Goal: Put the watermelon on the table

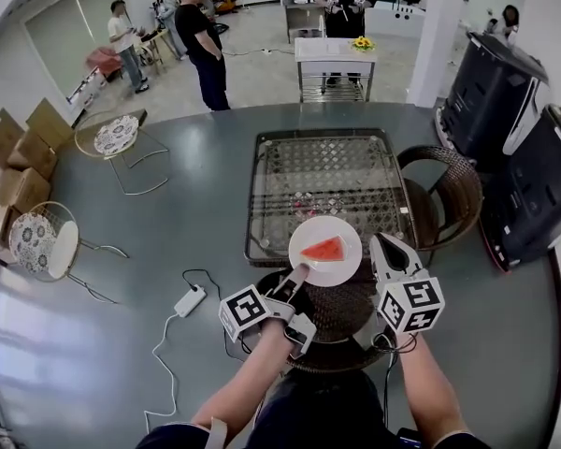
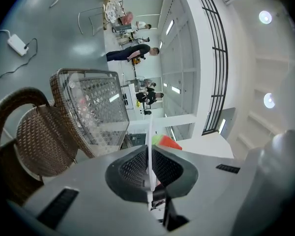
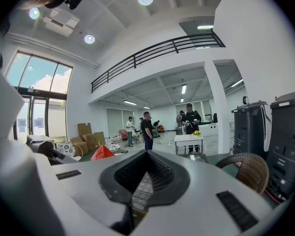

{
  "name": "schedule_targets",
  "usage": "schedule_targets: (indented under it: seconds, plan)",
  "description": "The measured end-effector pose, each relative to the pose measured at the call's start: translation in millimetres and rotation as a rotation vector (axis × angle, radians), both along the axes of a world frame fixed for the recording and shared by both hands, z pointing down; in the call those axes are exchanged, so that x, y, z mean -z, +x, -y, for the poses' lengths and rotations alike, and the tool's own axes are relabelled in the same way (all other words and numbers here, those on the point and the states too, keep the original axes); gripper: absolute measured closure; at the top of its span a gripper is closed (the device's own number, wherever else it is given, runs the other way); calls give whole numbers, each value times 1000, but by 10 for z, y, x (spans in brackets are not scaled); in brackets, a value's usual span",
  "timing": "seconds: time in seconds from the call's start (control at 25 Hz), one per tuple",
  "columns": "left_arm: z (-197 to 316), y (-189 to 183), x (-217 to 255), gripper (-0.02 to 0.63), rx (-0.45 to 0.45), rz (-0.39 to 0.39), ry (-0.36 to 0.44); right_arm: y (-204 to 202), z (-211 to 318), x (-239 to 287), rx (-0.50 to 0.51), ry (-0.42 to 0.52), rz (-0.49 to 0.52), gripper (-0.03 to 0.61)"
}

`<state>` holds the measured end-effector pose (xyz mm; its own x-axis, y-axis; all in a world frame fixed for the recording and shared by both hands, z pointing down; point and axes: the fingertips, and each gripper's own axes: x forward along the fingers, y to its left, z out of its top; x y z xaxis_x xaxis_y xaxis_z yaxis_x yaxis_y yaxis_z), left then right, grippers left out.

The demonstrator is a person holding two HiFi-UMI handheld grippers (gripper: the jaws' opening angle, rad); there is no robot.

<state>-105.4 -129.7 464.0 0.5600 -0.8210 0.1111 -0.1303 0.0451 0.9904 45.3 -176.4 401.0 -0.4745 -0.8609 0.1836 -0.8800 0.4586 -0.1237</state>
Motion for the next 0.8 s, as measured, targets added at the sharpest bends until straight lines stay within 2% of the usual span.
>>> schedule_targets:
  seconds: [0.8]
  plan:
    - [190,109,-104,597,44,24,-2,139,297,-113,51,-8,25,575]
